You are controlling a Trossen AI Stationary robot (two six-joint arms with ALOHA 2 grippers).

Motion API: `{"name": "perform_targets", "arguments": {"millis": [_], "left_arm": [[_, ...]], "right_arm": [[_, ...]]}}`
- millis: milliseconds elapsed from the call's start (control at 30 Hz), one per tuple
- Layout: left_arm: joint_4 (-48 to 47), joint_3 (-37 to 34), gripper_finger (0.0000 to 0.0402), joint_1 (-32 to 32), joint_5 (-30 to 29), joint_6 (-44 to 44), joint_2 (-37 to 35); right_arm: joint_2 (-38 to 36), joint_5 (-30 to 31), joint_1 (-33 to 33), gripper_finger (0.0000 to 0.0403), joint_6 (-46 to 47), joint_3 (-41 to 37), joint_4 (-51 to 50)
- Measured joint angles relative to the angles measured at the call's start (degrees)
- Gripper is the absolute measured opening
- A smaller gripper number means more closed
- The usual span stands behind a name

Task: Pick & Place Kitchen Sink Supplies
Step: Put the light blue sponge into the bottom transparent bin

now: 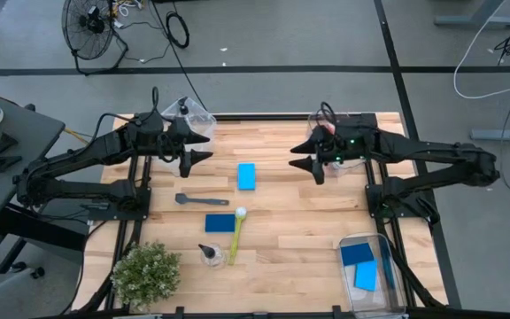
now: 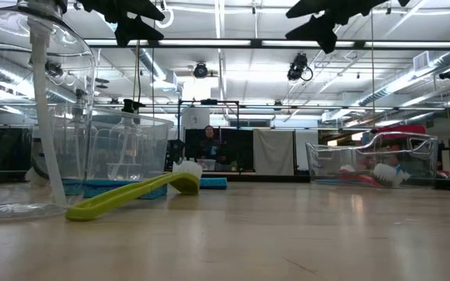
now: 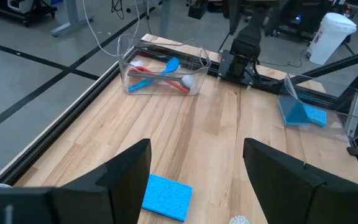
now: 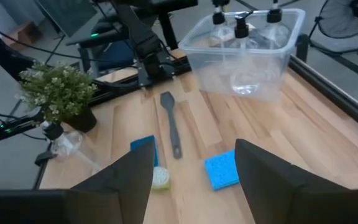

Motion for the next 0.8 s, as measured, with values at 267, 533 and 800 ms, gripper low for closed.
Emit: {"name": "perform_targets", "arguments": {"millis": [267,533,800], "left_arm": [[0.0,0.0,0.0259,0.0,1.9,-0.1,0.0],[2.6,0.0,0.0259,-0.5,1.6,3.3,2.7],[8.7,0.0,0.0259,-0.8,1.5,3.3,12.2]], "right_arm": [[2.6,0.0,0.6,0.0224,0.2,0.0,1.1],[2.6,0.0,0.6,0.0224,0.2,0.0,2.4],[2.6,1.7,0.6,0.0224,2.3,0.0,2.4]]}}
